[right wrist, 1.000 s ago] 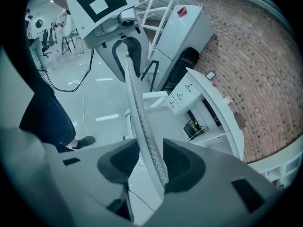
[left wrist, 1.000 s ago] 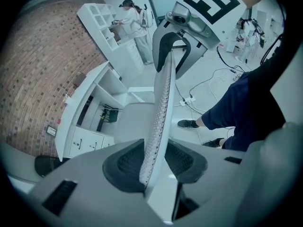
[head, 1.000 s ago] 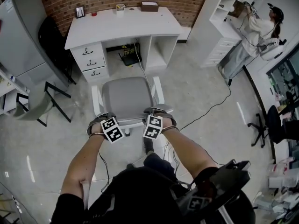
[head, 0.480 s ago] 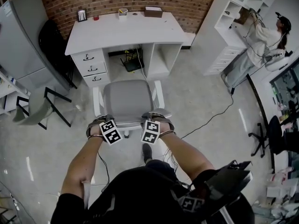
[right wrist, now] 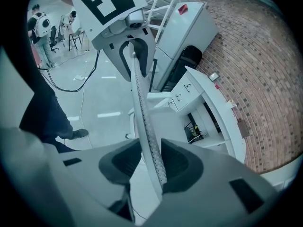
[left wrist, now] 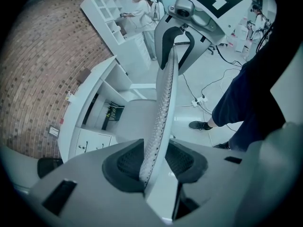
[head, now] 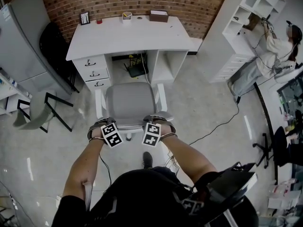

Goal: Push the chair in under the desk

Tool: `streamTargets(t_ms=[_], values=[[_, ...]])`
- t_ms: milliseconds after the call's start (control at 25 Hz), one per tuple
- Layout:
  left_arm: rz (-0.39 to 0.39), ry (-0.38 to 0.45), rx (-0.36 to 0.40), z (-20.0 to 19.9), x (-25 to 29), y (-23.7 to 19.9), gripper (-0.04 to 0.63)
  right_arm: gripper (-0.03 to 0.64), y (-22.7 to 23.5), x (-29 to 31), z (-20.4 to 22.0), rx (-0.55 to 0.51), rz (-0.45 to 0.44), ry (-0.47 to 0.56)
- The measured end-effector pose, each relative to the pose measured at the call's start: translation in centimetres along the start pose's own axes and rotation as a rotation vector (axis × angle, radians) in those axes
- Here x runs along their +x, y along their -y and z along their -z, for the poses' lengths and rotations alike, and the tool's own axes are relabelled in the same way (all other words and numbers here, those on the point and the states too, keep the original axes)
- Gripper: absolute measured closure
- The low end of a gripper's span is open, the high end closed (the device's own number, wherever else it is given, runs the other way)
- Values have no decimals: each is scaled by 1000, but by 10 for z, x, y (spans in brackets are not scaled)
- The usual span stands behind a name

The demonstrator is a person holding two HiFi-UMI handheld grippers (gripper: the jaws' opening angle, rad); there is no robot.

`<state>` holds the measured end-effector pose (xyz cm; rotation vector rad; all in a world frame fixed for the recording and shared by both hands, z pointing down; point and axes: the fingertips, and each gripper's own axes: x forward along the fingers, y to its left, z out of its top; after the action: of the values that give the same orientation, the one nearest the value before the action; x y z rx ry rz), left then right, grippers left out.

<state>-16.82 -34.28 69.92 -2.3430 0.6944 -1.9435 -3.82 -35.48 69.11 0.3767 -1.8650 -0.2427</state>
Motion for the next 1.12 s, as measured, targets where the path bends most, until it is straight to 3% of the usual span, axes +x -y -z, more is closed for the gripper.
streamTargets(t_ms=[200, 720, 960, 1120], values=[[20, -20, -28, -10, 9, -11, 448, 482, 17, 6, 7, -12, -11, 10], [-49, -38, -40, -44, 29, -47, 457, 480, 72, 19, 27, -70, 6, 43], [0, -71, -72, -49, 35, -54, 457, 480, 83, 22, 30, -93, 16, 63], [-22, -67, -62, -53, 37, -61, 457, 480, 91, 24, 31, -101, 16, 73]])
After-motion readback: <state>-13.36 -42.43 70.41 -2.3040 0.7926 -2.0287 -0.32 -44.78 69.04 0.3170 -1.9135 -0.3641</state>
